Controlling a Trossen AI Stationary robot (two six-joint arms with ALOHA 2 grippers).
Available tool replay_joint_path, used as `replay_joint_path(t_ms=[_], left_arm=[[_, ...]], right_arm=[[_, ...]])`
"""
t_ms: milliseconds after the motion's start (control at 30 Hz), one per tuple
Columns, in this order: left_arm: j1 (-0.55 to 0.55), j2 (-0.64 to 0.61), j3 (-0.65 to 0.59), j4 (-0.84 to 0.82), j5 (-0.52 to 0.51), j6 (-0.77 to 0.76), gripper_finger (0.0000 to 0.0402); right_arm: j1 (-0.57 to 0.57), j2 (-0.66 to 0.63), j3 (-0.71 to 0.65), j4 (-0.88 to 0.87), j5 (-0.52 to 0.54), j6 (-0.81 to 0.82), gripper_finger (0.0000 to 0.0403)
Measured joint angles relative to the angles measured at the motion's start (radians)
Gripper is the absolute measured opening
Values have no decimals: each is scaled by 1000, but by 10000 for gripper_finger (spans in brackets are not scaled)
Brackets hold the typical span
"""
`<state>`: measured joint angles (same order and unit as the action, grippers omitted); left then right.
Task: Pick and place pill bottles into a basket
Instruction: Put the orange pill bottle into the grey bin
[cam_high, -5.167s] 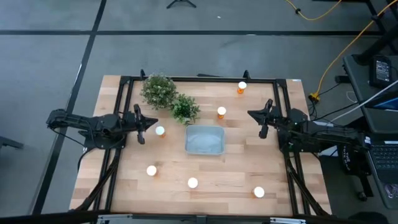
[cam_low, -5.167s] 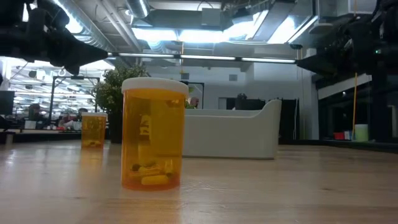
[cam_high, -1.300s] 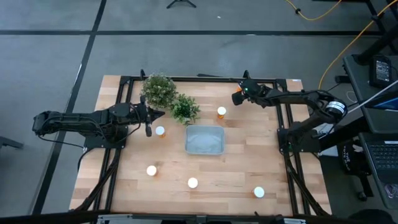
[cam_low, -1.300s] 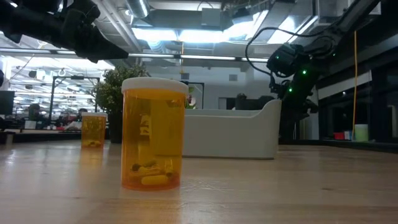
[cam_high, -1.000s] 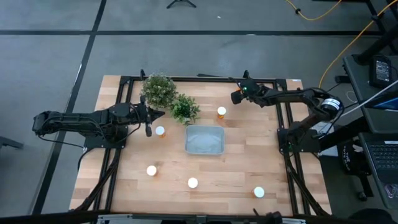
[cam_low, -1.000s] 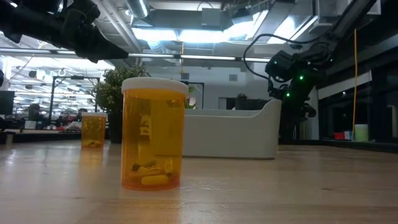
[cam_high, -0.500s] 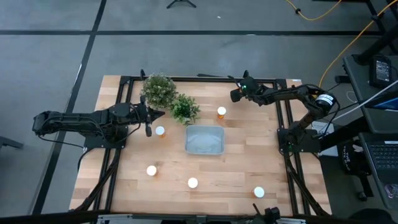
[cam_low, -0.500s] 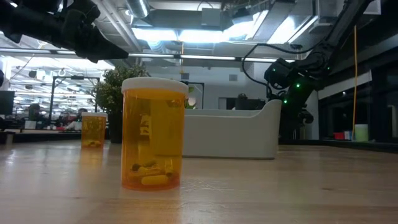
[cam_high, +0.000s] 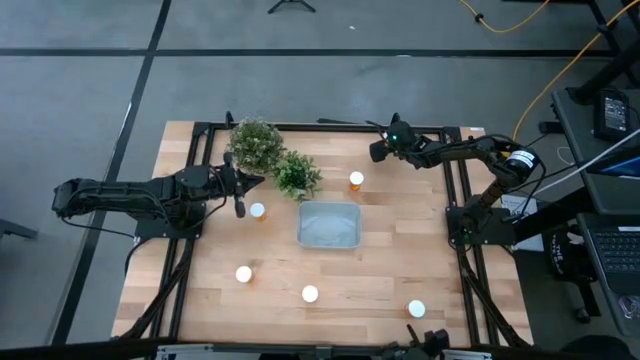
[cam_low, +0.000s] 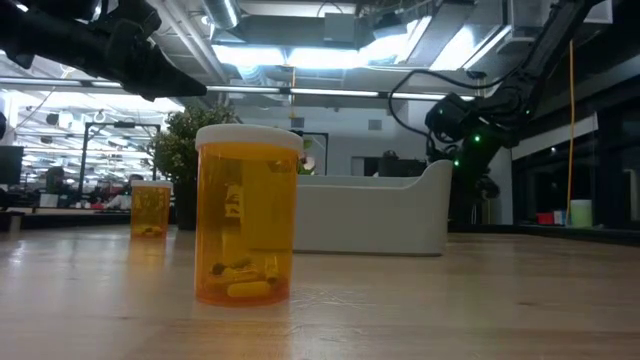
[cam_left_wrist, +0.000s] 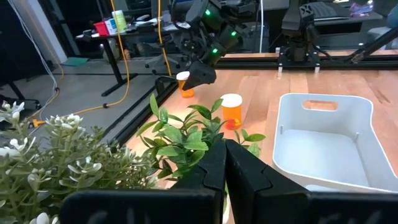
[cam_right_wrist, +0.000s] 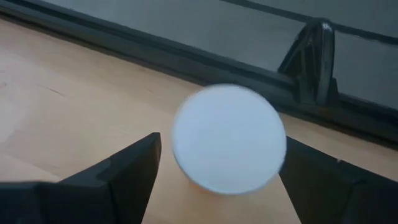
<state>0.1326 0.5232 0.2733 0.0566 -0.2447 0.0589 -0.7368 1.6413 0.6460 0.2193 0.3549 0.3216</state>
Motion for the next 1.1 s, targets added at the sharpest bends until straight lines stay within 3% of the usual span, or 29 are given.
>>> replay_joint_path(t_ms=[1100], left_arm=[[0, 0, 0, 0, 0, 7, 6]], right_arm=[[0, 0, 0, 1, 0, -37, 207]])
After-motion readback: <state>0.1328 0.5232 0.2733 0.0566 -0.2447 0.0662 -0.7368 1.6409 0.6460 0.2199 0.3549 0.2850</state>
